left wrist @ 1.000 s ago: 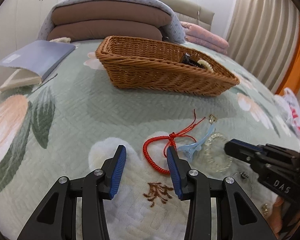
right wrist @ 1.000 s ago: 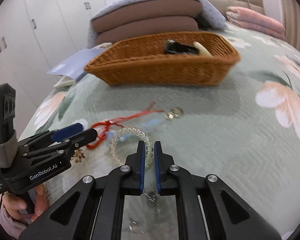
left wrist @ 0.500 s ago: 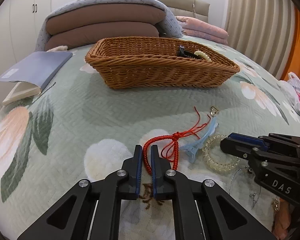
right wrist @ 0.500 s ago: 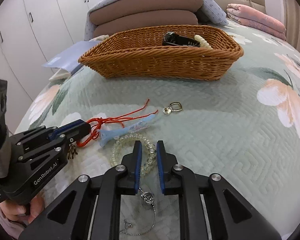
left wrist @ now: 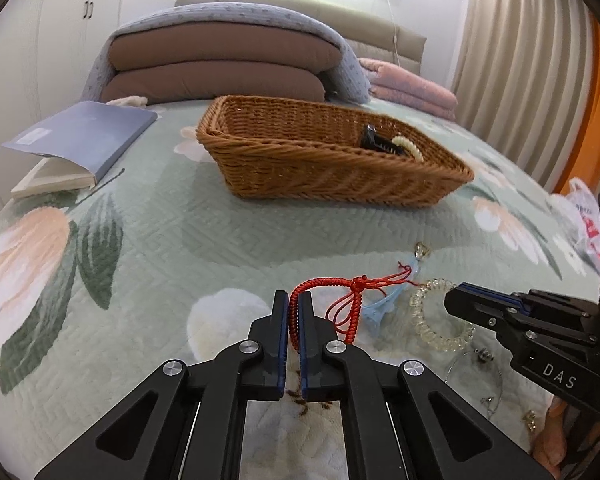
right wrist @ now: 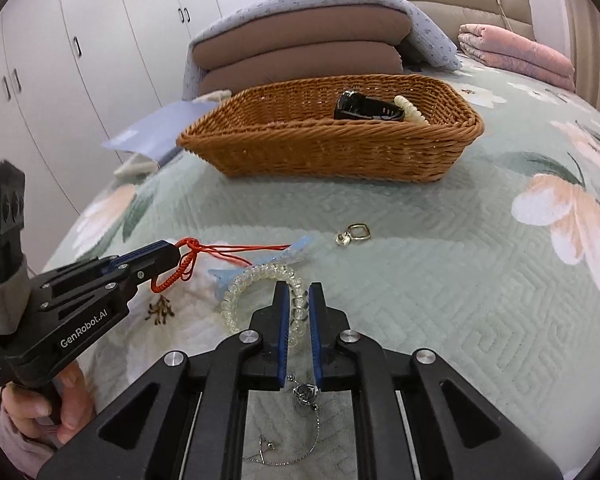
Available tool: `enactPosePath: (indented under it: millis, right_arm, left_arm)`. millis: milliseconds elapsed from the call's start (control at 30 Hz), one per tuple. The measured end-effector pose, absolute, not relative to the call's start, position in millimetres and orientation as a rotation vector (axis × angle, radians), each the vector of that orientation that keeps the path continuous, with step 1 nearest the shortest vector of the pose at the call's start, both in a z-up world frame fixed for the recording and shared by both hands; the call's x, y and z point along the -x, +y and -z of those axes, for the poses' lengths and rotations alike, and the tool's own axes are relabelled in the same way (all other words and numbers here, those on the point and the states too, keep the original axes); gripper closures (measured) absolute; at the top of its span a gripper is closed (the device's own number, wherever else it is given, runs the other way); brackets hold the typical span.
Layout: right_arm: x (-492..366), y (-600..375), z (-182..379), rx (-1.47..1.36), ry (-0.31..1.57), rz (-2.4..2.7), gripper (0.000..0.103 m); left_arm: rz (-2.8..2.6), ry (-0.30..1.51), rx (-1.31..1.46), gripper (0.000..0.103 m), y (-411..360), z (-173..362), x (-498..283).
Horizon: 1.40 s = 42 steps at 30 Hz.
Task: Organize jewelry
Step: 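Grasp the red string bracelet with the left tool while the right tool grasps the clear coil, then carry both bracelets into the basket and open both tools to release them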
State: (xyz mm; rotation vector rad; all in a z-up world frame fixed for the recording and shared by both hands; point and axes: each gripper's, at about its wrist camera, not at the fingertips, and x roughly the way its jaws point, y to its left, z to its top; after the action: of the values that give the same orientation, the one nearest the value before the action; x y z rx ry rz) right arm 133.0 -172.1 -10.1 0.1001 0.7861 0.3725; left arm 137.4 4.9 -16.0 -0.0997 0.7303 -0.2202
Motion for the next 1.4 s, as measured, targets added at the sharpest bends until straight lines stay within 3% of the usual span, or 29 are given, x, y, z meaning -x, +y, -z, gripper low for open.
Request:
enactPosePath:
  millis: [567, 767, 967, 1400]
  right_arm:
    - [-116, -192, -17, -0.214, 0.645, -0.428, 0.092]
    - [-132, -209, -69, -0.237, 0.557, -0.385, 0.092]
    - [-197, -228, -108, -0.246, 0.482, -0.304, 0.092]
    - [-280, -247, -40, -0.326, 0.586, -0.236, 0.092]
  left_arm:
    - [0.271, 0.558, 0.244, 0.099, 27, -13, -119]
    - [0.266, 0.497, 0.219, 0.099, 25, -57, -128]
    - [0.235, 0.438, 0.260, 0.099, 24, -102, -185]
    - [0.190, 0.544, 0.332, 0.099, 20, -30, -283]
